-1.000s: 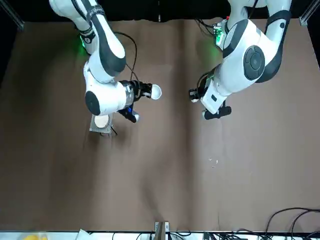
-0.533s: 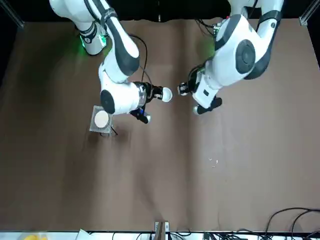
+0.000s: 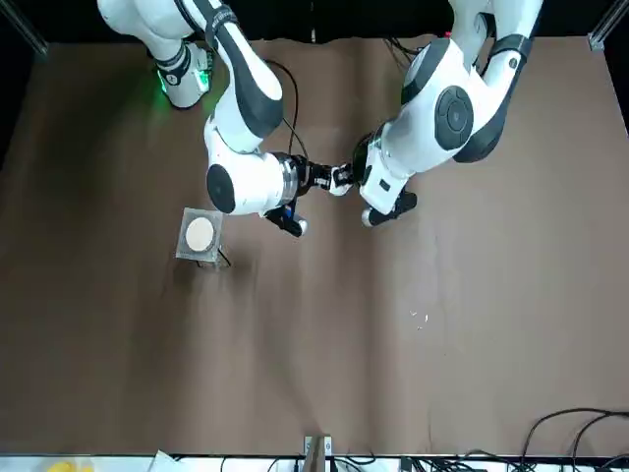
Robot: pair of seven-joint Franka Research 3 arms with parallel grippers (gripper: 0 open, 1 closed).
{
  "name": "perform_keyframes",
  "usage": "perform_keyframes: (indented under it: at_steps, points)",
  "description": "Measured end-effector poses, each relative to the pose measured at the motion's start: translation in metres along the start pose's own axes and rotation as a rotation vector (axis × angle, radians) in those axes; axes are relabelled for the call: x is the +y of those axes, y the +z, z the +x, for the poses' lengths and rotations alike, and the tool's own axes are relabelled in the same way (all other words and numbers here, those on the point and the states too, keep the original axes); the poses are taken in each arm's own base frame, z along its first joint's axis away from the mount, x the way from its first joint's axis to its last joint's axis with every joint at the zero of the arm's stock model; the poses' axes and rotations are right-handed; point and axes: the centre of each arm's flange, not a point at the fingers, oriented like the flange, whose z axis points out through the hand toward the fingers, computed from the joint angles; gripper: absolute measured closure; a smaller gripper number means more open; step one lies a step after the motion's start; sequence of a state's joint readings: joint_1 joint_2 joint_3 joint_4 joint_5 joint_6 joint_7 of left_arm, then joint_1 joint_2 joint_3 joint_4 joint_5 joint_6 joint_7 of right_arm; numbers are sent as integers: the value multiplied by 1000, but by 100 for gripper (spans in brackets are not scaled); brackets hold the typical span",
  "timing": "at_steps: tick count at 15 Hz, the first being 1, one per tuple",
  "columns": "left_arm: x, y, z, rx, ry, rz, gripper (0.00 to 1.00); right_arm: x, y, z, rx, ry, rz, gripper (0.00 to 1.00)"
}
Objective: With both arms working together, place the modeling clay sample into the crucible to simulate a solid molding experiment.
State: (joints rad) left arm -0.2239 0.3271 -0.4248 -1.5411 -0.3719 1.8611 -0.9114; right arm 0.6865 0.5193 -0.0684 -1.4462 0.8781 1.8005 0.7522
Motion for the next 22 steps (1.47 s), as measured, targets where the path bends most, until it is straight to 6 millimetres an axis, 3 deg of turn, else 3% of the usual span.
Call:
perform_keyframes:
  at_steps: [7, 11, 16, 22]
  points:
    - [9, 24, 1, 2, -57, -1, 59, 1, -9, 1, -14, 0, -2, 96]
    - [9, 24, 2, 5, -62, -3, 56, 1, -11, 2, -14, 2, 1, 96]
    - [6, 25, 6, 9, -70, 4, 12, 0, -25, 6, -10, 5, 25, 96]
    - [7, 26, 5, 9, -98, 4, 10, 1, -26, 6, -13, 6, 25, 96]
